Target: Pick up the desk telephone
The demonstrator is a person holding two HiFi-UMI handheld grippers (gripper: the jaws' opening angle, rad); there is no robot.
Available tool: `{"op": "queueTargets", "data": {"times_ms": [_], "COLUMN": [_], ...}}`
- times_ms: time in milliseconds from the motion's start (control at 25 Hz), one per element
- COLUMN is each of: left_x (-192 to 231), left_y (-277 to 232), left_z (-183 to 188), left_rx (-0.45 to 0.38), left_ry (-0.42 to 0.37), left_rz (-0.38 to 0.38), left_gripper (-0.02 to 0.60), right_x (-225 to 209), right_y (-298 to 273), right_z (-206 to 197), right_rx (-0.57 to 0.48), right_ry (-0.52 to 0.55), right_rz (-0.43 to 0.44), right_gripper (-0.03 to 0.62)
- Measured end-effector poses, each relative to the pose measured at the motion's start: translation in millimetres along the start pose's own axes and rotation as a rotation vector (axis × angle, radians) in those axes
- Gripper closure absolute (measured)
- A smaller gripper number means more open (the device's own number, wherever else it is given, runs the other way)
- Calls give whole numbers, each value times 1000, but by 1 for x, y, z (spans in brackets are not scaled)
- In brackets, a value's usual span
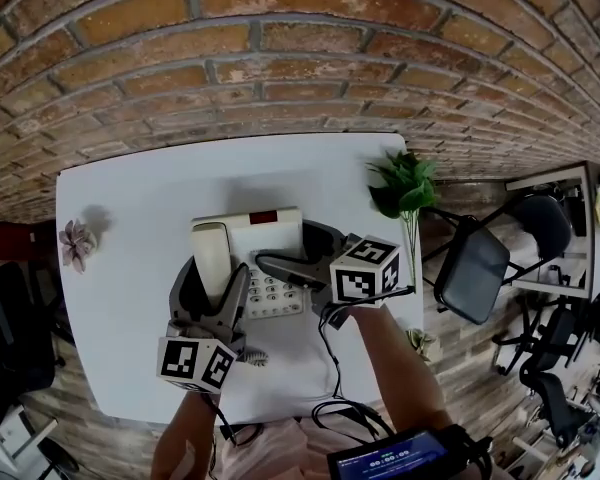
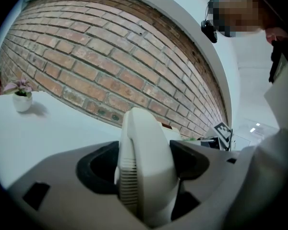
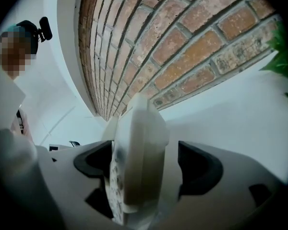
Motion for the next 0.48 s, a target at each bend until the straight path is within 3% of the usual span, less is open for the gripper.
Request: {"op": "queueTargets", "data": {"times_ms": [480], "left_x": [-6], "left_y": [10], "left_z": [1], "left_rx": [-59], "left_ry": [-44], "left_rz": [13], "left_gripper": [245], "right_x": [13], "right_y": [-11], "right_z": [-4], "right_rx": [57], "right_ry": [4], "right_rz": [100], "right_gripper": [145]}}
Point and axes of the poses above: the fingertips, and each gripper's own axes: y backward along the fingers, x to its left, z out of its top, the point moved 1 cm from there along y, backward along the fingers, and after that the axes turned 14 degrees about x, right-handed, at the moved point
